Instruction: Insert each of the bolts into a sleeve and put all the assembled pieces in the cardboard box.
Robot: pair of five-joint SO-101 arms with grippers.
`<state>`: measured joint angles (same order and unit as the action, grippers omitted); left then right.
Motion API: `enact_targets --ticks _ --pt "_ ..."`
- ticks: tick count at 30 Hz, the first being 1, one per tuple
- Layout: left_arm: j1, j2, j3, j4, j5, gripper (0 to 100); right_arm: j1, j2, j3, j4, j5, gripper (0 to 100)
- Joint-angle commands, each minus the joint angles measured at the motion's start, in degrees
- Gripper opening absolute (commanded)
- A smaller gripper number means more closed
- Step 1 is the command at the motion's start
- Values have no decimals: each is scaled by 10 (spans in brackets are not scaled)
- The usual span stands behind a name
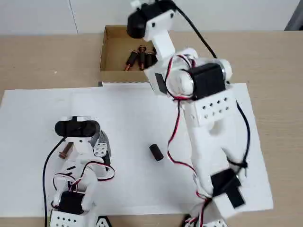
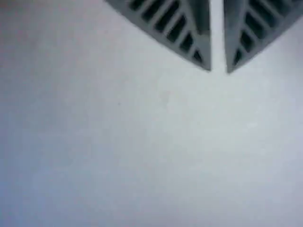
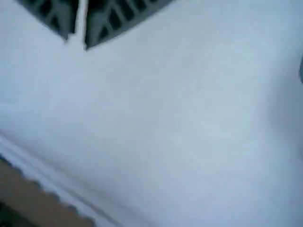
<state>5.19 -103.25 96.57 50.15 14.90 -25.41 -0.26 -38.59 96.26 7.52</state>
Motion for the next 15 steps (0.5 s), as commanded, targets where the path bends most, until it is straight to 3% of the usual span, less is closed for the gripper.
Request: enact_targets --ticks 1,8,15 --pt "-6 -5 -2 4 4 6 -4 -114 121 5 -9 4" --pt "-6 -5 -2 4 4 6 -4 -245 368 0 -8 4" --pt "-7 -5 -2 5 4 6 -4 -255 513 -48 -7 4"
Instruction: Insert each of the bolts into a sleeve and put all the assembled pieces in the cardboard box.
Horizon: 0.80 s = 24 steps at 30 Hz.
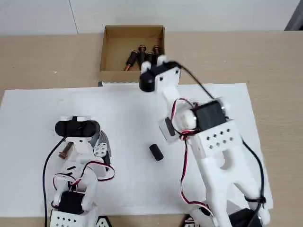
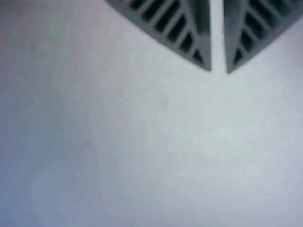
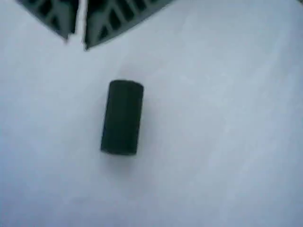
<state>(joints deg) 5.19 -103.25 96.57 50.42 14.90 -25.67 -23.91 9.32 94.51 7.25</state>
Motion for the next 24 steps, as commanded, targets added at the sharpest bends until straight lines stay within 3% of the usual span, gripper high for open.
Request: enact_targets --ticks 1,11,17,24 --pt "-7 -5 -2 3 4 6 -1 -18 52 -45 -4 4" --pt "-7 -5 -2 3 4 6 -79 -17 203 -162 -8 23" --pt "-7 -5 -2 3 4 6 -79 9 244 -196 -33 154" --pt "-7 -5 -2 3 4 6 -81 86 244 -234 -32 162"
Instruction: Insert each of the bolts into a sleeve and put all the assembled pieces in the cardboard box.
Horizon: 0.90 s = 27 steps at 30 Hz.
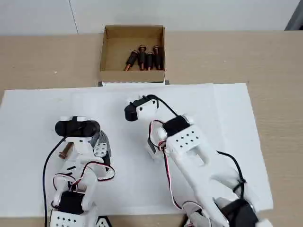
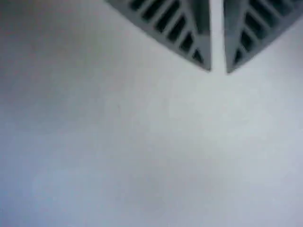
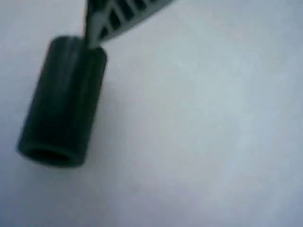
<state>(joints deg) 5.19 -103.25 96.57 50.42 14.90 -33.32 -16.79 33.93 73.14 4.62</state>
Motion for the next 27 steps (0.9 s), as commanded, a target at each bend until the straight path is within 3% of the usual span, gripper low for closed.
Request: enact_targets --ticks 1,18,24,27 --pt "-7 -5 -2 3 4 6 -5 22 -3 -29 -5 162" --pt "-7 -5 -2 3 4 6 -49 110 -4 -92 -5 160" --pt "-7 -5 -2 3 4 6 -49 127 -4 -107 9 11" --pt "-7 -5 -2 3 4 6 -47 134 -4 -106 30 2"
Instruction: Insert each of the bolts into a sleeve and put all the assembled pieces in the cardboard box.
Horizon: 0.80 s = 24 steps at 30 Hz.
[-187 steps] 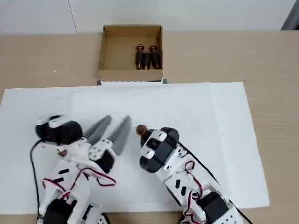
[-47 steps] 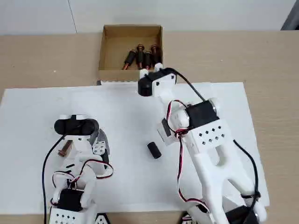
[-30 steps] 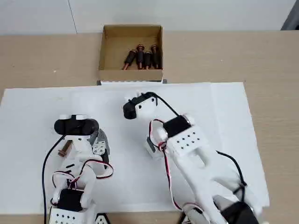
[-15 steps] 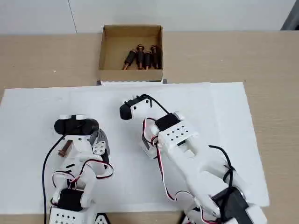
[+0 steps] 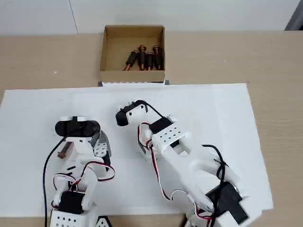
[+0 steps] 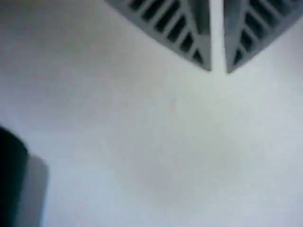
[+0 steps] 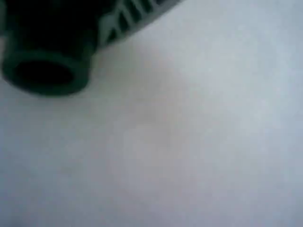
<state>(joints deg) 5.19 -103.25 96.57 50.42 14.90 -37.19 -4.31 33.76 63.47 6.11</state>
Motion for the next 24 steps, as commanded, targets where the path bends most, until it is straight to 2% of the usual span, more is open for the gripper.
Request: enact_targets --ticks 1,7,16,19,24 --pt "-7 -5 -2 3 4 6 -7 9 -2 -8 15 2" --pt "-7 -5 -2 3 4 6 -7 -44 -6 9 16 3" --pt "-7 -5 -2 3 4 6 0 -189 -40 117 17 4" --pt "-6 -5 -3 2 4 6 29 -229 -40 138 16 4" --pt "-4 -5 -3 1 4 6 131 -292 -40 156 17 4"
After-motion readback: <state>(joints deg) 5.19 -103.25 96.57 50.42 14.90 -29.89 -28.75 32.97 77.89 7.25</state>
